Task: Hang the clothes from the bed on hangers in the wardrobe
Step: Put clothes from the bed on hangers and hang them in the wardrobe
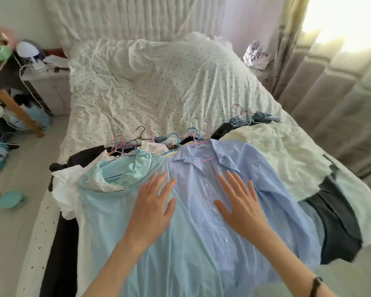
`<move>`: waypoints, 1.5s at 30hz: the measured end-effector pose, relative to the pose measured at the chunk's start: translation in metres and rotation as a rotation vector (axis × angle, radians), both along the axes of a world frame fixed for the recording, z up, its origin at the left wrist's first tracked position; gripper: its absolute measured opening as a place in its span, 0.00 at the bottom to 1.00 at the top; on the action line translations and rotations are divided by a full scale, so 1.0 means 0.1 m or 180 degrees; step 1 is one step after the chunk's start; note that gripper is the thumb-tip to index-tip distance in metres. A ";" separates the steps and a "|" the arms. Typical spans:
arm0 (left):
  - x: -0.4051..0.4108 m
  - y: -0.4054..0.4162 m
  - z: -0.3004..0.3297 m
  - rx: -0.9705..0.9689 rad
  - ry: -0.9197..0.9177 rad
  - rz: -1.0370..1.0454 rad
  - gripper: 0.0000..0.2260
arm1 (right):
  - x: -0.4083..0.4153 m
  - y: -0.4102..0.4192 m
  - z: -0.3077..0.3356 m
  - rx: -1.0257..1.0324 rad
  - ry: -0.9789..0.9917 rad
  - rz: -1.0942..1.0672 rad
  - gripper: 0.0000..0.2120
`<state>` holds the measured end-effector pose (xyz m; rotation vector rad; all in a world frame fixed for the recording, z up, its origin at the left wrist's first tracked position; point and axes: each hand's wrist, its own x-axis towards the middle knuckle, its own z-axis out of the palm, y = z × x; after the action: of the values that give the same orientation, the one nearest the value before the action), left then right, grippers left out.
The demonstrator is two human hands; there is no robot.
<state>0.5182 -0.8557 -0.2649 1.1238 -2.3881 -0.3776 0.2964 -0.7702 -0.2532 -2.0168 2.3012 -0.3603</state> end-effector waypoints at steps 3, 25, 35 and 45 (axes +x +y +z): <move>-0.20 0.38 -0.09 0.0165 -0.0051 -0.0191 0.19 | -0.23 0.51 0.12 -0.0040 0.0067 -0.0391 0.29; -3.43 1.16 -0.05 0.0787 -0.0816 -0.0792 0.32 | -3.13 1.48 0.26 0.0320 0.0113 -0.0746 0.29; -4.21 0.70 -0.46 0.0985 -0.0963 -0.0464 0.37 | -4.23 0.85 0.00 0.0711 0.0047 -0.0546 0.29; -4.97 -0.91 -0.98 0.1267 -0.0765 0.0156 0.30 | -5.22 -0.89 -0.52 0.1150 -0.0111 -0.0326 0.27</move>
<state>0.0215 -0.9469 -0.3626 1.4712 -2.5544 -0.7657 -0.2252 -0.8590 -0.3055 -1.7116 2.2561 0.0185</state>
